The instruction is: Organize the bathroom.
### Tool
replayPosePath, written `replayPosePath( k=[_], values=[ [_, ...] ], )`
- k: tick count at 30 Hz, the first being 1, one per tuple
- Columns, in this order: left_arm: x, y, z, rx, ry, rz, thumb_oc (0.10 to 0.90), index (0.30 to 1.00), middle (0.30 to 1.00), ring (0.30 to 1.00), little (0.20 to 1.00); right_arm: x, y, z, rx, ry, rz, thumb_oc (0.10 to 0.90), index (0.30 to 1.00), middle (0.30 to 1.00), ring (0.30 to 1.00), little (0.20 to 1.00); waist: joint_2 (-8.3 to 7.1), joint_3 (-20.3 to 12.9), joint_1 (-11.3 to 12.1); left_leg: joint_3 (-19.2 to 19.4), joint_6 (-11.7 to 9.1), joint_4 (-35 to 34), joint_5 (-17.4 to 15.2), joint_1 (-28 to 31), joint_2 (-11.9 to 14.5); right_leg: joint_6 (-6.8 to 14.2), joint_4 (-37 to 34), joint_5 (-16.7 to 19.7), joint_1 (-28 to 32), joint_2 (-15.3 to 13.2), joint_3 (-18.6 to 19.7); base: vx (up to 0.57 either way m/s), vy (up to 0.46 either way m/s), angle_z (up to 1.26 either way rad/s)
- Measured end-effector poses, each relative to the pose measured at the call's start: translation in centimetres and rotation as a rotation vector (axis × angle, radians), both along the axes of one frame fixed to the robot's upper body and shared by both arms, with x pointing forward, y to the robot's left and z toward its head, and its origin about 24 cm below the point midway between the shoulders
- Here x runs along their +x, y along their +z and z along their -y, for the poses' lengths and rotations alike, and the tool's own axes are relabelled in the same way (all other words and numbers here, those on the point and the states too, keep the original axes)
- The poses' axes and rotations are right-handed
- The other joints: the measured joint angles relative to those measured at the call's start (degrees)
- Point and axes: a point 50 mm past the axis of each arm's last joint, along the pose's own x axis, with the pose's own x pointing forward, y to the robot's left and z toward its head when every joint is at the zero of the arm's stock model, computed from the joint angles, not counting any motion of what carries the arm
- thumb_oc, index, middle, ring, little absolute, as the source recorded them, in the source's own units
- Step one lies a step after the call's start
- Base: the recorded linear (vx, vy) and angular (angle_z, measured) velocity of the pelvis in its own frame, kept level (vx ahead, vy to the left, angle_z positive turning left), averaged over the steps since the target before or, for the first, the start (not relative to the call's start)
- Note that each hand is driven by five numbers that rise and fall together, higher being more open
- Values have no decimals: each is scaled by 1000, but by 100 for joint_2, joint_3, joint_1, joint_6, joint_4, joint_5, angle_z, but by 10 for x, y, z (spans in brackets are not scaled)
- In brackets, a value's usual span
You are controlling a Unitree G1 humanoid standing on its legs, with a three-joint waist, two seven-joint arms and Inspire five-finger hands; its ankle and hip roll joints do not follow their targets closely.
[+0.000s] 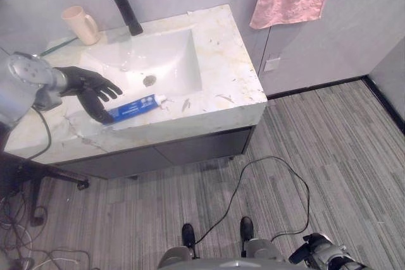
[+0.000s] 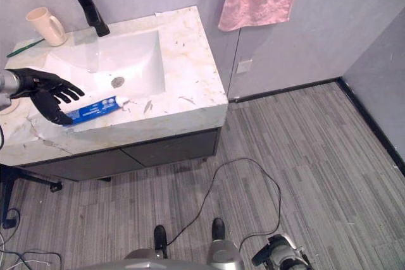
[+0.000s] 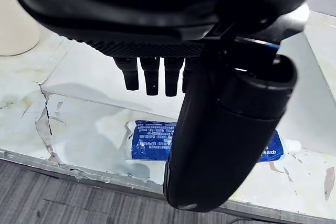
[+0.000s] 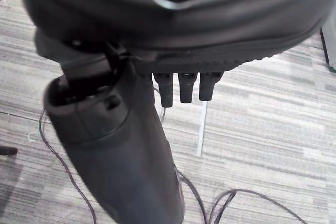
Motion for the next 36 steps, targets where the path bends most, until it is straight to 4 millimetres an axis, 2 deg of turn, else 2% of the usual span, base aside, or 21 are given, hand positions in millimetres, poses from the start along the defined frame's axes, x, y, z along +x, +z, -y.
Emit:
replayPosePath(
  k=[8, 28, 36],
  values=[
    [0, 4, -1, -8, 25, 30, 800, 900, 900, 900, 900, 11, 3, -2, 10, 8, 46, 800, 900, 900, 900, 900, 9, 161, -15, 5, -13, 2, 19, -113, 2, -16, 1, 22, -115, 0, 6, -37, 2, -1],
    [1, 7, 1, -41, 22, 75, 800, 900, 900, 900, 900, 16, 5, -3, -2, 6, 75, 800, 900, 900, 900, 900, 3, 360, -12, 46, -23, 113, 42, -170, -14, -16, 2, 21, -97, -16, -15, -3, 0, 1],
    [0, 18, 2, -58, 17, 133, 800, 900, 900, 900, 900, 24, 8, -1, -9, -10, 121, 800, 900, 900, 900, 900, 6, 444, -16, 151, -23, 260, 41, -202, -1, -34, 3, 33, -57, -7, -16, -1, 1, 1]
  ],
)
